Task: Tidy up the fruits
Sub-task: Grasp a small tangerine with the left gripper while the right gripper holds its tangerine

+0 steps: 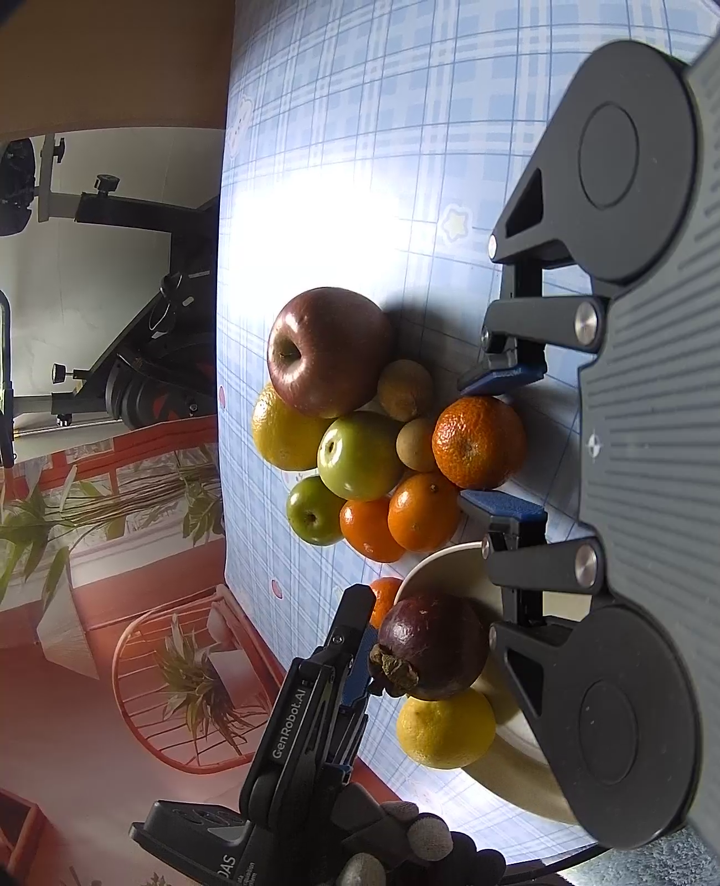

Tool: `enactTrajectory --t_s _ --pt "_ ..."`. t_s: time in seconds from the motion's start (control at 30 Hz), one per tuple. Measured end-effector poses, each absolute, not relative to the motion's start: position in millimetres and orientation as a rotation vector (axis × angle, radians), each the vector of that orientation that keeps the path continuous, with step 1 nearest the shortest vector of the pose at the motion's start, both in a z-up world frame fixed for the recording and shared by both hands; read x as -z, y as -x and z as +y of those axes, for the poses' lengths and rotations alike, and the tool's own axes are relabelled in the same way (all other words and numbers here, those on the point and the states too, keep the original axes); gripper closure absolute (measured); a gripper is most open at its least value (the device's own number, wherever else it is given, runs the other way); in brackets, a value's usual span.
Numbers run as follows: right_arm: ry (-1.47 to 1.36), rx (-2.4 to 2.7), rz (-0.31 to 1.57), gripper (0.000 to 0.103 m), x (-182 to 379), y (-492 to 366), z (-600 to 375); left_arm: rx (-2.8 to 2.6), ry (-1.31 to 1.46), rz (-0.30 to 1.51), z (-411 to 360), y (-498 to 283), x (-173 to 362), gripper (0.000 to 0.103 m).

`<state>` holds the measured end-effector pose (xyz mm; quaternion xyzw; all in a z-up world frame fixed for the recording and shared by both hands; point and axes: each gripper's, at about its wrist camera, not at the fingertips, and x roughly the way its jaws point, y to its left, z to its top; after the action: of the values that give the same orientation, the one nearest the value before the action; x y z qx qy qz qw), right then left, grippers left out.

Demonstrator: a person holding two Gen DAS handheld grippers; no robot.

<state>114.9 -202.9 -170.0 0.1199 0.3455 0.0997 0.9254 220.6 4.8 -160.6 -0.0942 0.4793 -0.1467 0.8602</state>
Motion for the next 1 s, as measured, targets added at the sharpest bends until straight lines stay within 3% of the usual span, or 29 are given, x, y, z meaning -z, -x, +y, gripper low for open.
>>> enactTrajectory --t_s 0.17,0.23,0.27,1.0 --pt "-0.249 -0.204 0.708 0.063 170.2 -114.1 -203.1 0.307 0.192 1.02 0.7 -222.9 165.9 0.053" --pt "-0.252 -0.203 0.707 0.063 170.3 -113.4 -203.5 0.295 0.185 1.016 0.2 -223.0 167.9 0.065" --pt "-0.253 -0.203 0.706 0.063 170.3 -113.2 -203.4 0.294 0.18 1.011 0.0 -224.0 168.8 0.066" --pt "-0.272 -0.199 0.706 0.063 168.9 -107.4 -205.3 0.297 0.157 0.973 2.4 -215.1 156.4 0.067"
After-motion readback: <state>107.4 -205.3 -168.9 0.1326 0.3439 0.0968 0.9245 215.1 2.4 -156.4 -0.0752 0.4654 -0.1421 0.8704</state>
